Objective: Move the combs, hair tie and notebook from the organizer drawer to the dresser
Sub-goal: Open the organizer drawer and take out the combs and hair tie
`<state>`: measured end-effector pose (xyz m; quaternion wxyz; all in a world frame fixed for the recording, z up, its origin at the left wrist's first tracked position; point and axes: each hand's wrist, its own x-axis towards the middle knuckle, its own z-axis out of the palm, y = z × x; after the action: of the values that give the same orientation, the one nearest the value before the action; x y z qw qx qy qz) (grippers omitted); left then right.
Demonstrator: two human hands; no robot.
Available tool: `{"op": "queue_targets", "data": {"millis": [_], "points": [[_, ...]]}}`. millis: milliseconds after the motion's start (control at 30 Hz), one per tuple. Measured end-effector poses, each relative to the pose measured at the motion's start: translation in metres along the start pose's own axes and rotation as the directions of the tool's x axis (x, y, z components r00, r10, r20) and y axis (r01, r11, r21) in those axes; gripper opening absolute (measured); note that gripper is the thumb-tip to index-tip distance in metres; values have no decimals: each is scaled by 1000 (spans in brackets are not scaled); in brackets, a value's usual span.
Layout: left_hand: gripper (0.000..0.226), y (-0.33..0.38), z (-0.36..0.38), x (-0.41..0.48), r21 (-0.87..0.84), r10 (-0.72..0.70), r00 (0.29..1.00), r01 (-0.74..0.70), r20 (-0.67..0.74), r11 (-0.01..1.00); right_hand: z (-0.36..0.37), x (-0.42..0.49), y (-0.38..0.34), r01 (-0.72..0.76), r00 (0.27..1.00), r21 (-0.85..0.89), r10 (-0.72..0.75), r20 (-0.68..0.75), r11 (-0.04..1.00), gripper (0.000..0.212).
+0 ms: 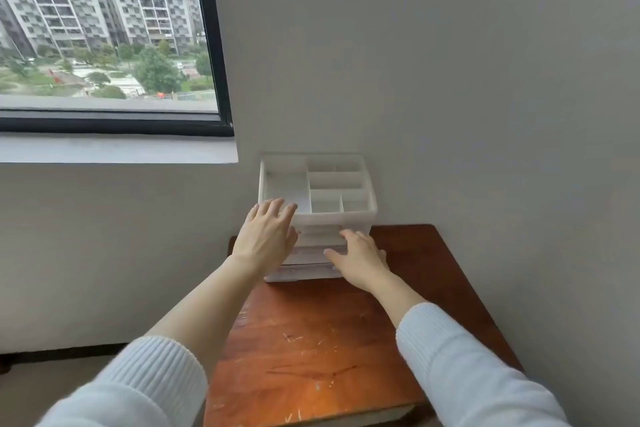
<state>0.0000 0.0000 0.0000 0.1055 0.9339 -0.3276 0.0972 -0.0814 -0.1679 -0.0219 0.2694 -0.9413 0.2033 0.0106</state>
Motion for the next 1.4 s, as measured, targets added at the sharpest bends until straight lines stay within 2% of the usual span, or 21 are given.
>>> {"op": "queue_targets", "data": {"millis": [100,167,233,300,367,467,500,567,700,800,1033,1267,1400], "points": [[39,-15,13,9,-12,89,994,-90,-55,996,15,18,0,-98,994,186,86,68,978,54],[32,-23,20,12,-37,116,984,-122,-132,992,25,24,-1,-176,982,403,130,139,898,51],[35,-26,25,13,-68,94,976,-109,-196,992,32,29,-2,-258,964,567,173,201,782,46],[42,-27,29,15,-90,63,972,-85,-227,992,36,32,-5,-340,940,690,234,247,639,31],[44,-27,34,16,-139,24,972,-58,-235,989,38,37,-7,-411,905,800,299,301,438,16],[43,-25,35,17,-193,-23,969,-26,-247,981,40,42,-9,-434,866,894,323,382,106,11],[43,-24,34,17,-200,-31,966,-21,-258,980,41,42,-10,-428,860,903,318,399,24,11],[39,-22,31,15,-220,-49,959,-14,-278,975,42,43,-12,-416,857,907,303,416,-70,11],[29,-21,27,17,-314,-98,969,22,-228,949,39,39,-13,-419,861,904,277,426,-88,16],[33,-21,26,17,-319,-106,983,54,-148,946,38,28,-11,-446,854,892,265,448,-70,25],[31,-19,24,17,-325,-123,989,91,-79,941,38,-13,3,-531,800,848,326,504,-9,46],[34,-20,32,18,-317,-87,988,41,-131,948,33,-40,11,-578,776,815,332,536,37,35],[43,-19,34,15,-214,-26,996,7,-88,977,25,-44,13,-596,783,787,329,527,158,40]]}}
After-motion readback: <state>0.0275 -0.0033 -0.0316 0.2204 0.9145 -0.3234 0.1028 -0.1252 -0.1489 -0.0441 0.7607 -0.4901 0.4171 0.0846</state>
